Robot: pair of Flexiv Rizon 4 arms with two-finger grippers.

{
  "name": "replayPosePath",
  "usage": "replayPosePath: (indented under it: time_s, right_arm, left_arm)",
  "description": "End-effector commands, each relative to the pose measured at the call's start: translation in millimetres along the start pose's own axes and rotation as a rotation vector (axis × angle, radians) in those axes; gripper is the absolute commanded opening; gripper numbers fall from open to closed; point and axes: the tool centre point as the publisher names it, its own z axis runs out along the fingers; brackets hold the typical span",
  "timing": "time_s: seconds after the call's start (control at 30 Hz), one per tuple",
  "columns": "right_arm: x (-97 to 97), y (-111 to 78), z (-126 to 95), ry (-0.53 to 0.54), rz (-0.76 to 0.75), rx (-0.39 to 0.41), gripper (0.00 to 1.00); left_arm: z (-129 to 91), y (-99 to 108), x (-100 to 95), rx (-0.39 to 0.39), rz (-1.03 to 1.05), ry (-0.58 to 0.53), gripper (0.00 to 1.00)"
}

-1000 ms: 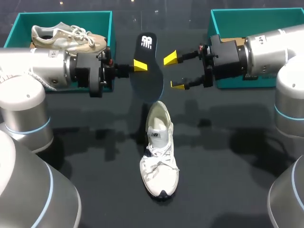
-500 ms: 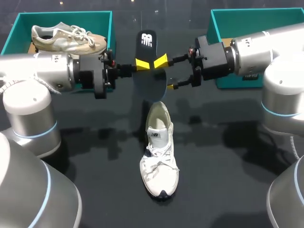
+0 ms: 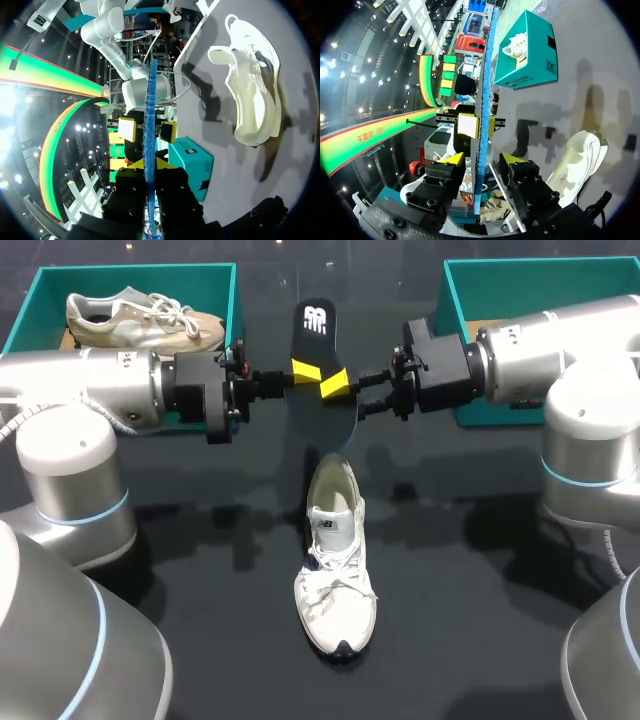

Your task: Take the shoe out of the shoebox, open the shoe tongue, remove and reinsert the insole, then place the shoe into the shoebox

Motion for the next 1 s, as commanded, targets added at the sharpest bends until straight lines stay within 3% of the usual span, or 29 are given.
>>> replayPosePath:
  time_s: [0.03, 0.27, 0.4, 0.47, 0.7, 0.73, 0.77, 1.0]
  right_arm:
    - [-2.8, 2.2, 5, 0.008, 0.0, 0.005, 0.4]
    - [-3.9, 4.4, 6, 0.01, 0.003, 0.009, 0.33]
    - [-4.6, 4.8, 7, 0.012, 0.005, 0.01, 0.15]
    - [-4.7, 5.0, 7, 0.012, 0.005, 0.01, 0.0]
    - [-6.0, 6.1, 7, 0.015, 0.003, 0.006, 0.0]
    - [-6.4, 6.2, 7, 0.016, 0.003, 0.005, 0.0]
    - [-6.8, 6.2, 7, 0.017, 0.002, 0.004, 0.0]
    - [-6.7, 3.3, -2, 0.012, -0.005, -0.012, 0.0]
  left_arm:
    - [4, 3, 2.3, 0.004, 0.0, 0.002, 0.0]
    - [7, 3, 4.9, 0.009, -0.005, 0.007, 0.0]
    - [8, 2, 5.4, 0.012, -0.008, 0.008, 0.0]
    - [8, 1, 5.7, 0.013, -0.008, 0.008, 0.0]
    - [7, -2, 8.0, 0.014, -0.009, 0.022, 0.0]
    - [6, -3, 8.0, 0.018, -0.008, 0.031, 0.42]
    - [4, -5, 7.7, 0.018, -0.009, 0.036, 1.0]
    - [-28, -10, 7.4, 0.009, -0.053, 0.069, 1.0]
